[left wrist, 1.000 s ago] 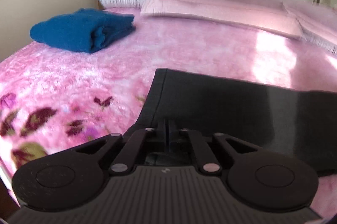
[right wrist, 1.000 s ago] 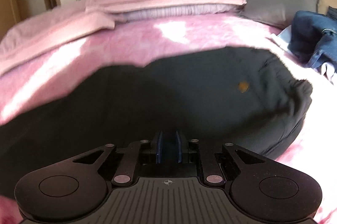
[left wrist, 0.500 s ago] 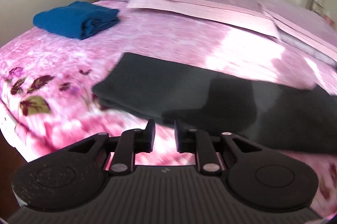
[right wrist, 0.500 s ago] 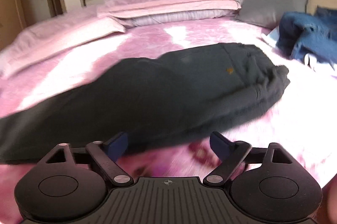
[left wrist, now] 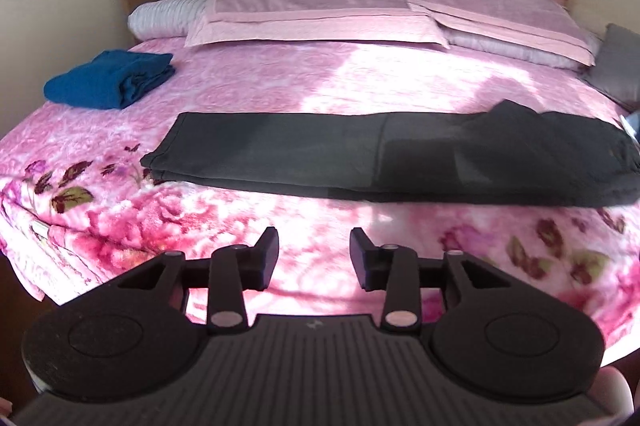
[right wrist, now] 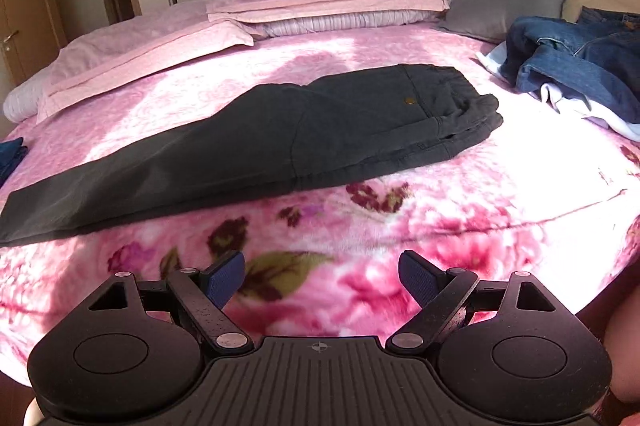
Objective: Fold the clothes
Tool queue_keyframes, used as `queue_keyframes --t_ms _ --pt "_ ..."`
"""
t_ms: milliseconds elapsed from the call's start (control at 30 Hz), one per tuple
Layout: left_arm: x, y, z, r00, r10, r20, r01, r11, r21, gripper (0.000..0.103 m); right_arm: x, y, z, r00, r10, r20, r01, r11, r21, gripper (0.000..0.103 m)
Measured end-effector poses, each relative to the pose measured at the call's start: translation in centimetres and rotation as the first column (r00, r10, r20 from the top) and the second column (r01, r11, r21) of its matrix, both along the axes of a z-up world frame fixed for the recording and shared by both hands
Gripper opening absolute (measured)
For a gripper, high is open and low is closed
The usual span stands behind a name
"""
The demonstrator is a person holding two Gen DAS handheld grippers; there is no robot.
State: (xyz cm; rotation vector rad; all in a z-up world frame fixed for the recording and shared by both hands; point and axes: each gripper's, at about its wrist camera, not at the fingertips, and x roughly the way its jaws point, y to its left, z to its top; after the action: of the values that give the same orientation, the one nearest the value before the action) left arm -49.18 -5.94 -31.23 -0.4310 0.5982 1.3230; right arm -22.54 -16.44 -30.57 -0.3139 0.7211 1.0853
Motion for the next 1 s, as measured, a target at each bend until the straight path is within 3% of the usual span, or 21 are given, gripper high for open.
queue_keyframes --t_ms 533,1000 --pt "2.9 -5.4 1.0 0.994 -0.085 -0.072 0.09 0.994 0.069 0.036 -1.1 -3.7 0.8 1.0 0.006 0.002 -0.006 0.998 0.06 0.087" --pt "1.9 -7.5 2.6 0.997 -0.067 -0.05 0.073 0.99 0.12 0.041 -2.9 -4.7 1.9 0.998 0.061 0.027 -0.063 0.994 0.085 0.087"
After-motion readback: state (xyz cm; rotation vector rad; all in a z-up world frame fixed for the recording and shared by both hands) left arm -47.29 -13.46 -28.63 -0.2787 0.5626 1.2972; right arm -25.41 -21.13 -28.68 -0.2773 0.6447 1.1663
